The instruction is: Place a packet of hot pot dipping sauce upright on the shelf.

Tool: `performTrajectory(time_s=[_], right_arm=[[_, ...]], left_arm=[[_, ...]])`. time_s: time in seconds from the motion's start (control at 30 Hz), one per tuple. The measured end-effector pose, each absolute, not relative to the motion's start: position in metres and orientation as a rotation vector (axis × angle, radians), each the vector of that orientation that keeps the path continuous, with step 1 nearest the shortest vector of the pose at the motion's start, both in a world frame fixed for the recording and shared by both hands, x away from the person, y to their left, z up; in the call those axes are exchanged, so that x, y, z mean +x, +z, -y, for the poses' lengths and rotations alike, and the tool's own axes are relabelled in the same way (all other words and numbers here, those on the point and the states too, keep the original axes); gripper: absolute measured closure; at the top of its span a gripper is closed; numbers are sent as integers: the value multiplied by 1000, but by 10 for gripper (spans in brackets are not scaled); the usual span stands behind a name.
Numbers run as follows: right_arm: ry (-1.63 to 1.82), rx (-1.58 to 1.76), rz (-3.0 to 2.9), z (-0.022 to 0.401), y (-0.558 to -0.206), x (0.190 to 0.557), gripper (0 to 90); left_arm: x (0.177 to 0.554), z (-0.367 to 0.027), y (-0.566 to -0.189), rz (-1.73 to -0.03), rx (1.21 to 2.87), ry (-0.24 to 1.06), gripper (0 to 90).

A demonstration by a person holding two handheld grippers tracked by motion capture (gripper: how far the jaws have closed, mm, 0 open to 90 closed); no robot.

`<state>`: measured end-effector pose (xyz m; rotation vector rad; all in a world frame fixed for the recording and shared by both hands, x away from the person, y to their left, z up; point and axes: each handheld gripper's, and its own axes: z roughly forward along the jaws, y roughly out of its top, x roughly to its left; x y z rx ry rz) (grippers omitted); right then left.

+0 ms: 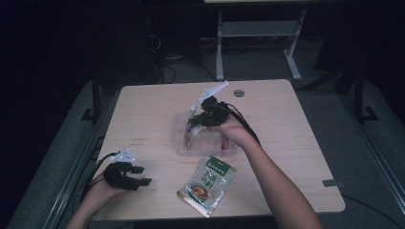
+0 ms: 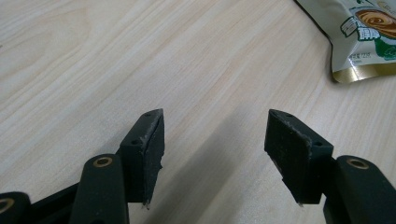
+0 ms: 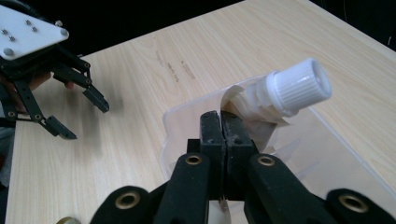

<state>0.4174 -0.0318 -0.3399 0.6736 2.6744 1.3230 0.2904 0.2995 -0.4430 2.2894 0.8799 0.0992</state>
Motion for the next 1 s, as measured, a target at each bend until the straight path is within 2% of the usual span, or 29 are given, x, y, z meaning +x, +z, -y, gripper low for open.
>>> performTrajectory(time_s=[0.3,0.5,0.67,0.77,1.0], right_arm=[[1342,640,-2639,32,-336,414,798],[1399,681,-2607,41,-330,403,626],[1405,678,-2588,52,-326,389,523],[1411,681,-2579,60,-326,380,490],[1416,666,-2582,74,-329,359,478]], left_arm=[[291,-300,-443,-874,2291,103,376],[291,-300,-443,-877,2287,100,375],[291,-298,-443,-881,2280,91,375],[290,-297,-443,-884,2273,89,375],[290,-296,-442,-887,2269,85,375]])
